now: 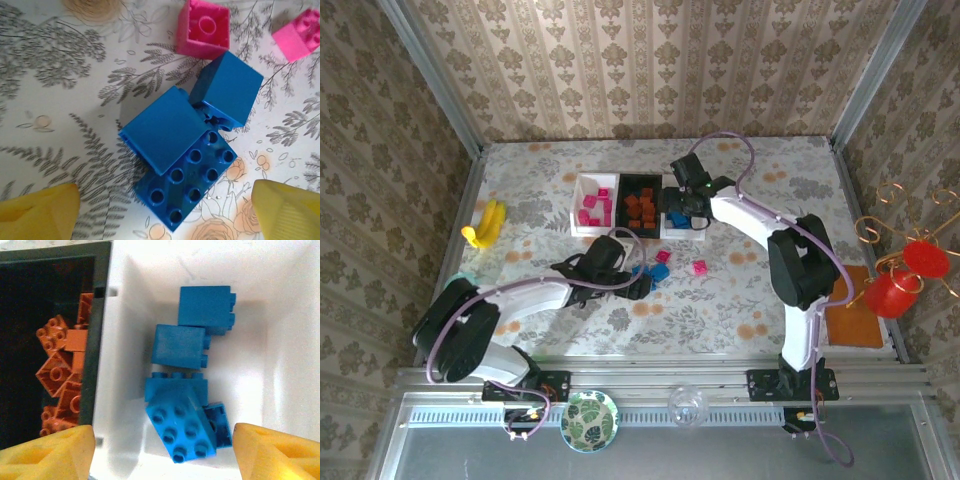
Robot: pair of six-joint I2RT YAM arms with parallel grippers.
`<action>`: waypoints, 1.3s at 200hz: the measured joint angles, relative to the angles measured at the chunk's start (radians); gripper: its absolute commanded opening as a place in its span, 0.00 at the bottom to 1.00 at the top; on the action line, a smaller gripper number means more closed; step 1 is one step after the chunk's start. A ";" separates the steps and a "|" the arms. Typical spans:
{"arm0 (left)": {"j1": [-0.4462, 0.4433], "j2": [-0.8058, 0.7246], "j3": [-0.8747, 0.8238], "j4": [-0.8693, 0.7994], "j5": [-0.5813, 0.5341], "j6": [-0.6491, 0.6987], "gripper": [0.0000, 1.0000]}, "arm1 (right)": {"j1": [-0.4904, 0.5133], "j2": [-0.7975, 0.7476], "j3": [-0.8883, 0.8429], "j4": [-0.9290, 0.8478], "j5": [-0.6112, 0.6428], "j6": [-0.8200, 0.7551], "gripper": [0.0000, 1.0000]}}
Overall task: Sort the legos into containers by color
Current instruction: Place the lego in the container, then pick up the lego from the center of the table.
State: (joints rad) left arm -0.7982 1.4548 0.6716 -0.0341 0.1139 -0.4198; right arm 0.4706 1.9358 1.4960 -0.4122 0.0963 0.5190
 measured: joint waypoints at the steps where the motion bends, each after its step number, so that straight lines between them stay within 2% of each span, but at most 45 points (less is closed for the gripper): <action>1: 0.000 0.005 0.003 0.000 0.000 0.003 0.88 | 0.001 -0.003 -0.005 0.002 -0.001 0.000 0.75; 29: -0.024 0.106 0.052 0.006 0.013 0.037 0.83 | 0.010 -0.117 -0.117 0.020 -0.009 0.003 0.75; 63: -0.047 0.163 0.096 -0.011 -0.014 0.071 0.66 | 0.011 -0.229 -0.230 0.051 -0.015 0.010 0.75; 90: -0.082 0.181 0.108 -0.011 -0.045 0.086 0.52 | 0.009 -0.266 -0.290 0.073 -0.015 0.016 0.75; 147: -0.151 0.168 0.098 -0.029 -0.104 0.074 0.30 | 0.005 -0.299 -0.360 0.100 -0.019 0.038 0.75; 177: -0.185 0.113 0.075 -0.078 -0.098 0.062 0.24 | 0.002 -0.319 -0.385 0.114 -0.023 0.043 0.75; 216: -0.187 -0.034 0.071 -0.113 -0.012 0.024 0.24 | -0.007 -0.372 -0.437 0.127 -0.023 0.054 0.75; 238: -0.159 -0.065 0.130 -0.131 0.056 0.016 0.23 | -0.013 -0.413 -0.478 0.129 -0.023 0.059 0.75; 260: -0.086 -0.005 0.267 -0.139 0.089 0.017 0.21 | -0.016 -0.463 -0.522 0.134 -0.022 0.061 0.75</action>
State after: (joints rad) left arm -0.8845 1.4502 0.9386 -0.1734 0.2024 -0.4030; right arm 0.4541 1.4731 0.9737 -0.2783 0.0746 0.5804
